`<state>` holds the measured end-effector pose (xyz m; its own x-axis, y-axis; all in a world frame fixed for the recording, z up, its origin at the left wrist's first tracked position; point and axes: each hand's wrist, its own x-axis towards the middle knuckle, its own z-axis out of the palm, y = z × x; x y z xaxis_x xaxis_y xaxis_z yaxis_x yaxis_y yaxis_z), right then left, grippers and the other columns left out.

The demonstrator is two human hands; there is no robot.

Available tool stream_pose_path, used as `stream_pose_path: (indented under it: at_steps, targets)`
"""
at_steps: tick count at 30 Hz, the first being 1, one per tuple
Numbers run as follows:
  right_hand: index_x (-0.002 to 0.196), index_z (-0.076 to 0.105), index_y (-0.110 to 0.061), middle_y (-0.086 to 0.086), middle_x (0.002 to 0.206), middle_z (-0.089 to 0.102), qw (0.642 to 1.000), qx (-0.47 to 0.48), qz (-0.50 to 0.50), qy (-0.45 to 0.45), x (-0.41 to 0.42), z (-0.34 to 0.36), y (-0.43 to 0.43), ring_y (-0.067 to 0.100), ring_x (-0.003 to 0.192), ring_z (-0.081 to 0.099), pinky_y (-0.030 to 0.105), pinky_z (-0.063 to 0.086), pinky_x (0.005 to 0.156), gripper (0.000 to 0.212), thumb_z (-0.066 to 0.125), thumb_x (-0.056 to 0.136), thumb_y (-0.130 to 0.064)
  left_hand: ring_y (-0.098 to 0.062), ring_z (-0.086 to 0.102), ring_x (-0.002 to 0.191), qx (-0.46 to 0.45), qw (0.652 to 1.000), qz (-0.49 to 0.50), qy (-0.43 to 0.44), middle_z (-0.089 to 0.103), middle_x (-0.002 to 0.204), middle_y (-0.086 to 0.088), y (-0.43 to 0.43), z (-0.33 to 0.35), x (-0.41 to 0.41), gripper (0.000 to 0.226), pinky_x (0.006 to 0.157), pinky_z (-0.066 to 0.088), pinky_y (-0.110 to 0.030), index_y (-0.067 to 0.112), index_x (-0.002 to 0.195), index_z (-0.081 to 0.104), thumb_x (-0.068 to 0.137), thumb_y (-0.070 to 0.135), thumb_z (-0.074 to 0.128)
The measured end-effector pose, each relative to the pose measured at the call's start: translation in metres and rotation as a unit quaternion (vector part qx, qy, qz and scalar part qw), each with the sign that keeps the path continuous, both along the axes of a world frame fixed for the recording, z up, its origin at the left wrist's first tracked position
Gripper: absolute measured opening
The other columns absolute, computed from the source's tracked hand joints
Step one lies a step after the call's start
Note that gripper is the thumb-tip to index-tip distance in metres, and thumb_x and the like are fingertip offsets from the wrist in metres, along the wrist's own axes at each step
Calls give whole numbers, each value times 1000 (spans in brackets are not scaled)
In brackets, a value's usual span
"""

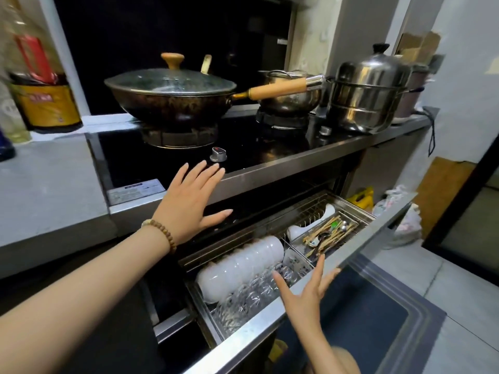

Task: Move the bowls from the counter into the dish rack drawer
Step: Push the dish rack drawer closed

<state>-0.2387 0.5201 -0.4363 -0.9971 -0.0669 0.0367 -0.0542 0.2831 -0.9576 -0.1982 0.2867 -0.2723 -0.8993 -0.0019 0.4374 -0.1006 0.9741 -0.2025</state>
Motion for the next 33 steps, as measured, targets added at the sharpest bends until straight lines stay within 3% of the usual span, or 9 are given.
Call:
stream_pose_path:
  at_steps: [7,12,16,24,33]
  targets:
    - [145,-3,-49,-7,146,-45,1000,-7,21,13,-11,-1,-14,27,145,-18,52,14,117,107,75,72,-44,-21,15,144,-7,998,57,-28,24,155,-2,-18,-8,0,89,117,4,-39,14,148,16,80,71,18]
    - [144,3,-51,-6,145,-46,999,-11,44,10,-24,1,-35,28,144,-20,51,13,117,97,71,75,-46,-19,16,144,-41,995,86,-31,24,155,-1,-17,-13,-2,95,117,2,-40,15,148,17,75,74,3]
    - [143,7,-53,-5,145,-46,998,-8,63,5,-35,2,-54,26,144,-20,46,13,117,94,71,74,-50,-21,19,144,-44,995,80,-28,28,154,-4,-16,-14,-1,94,117,3,-42,14,147,21,76,75,9]
    - [140,-6,-58,-5,146,-44,988,19,153,-18,-63,7,-79,27,145,-17,51,14,117,98,66,73,-59,-22,22,143,-41,996,70,-22,29,153,-5,-18,-16,-1,92,117,5,-41,13,147,23,79,75,18]
    - [138,-14,-58,0,149,-41,964,64,251,-59,-98,24,-105,32,145,-15,55,12,117,105,67,71,-61,-20,13,145,-43,997,67,-17,20,156,-3,-20,-18,-3,95,117,-1,-39,15,148,13,77,77,11]
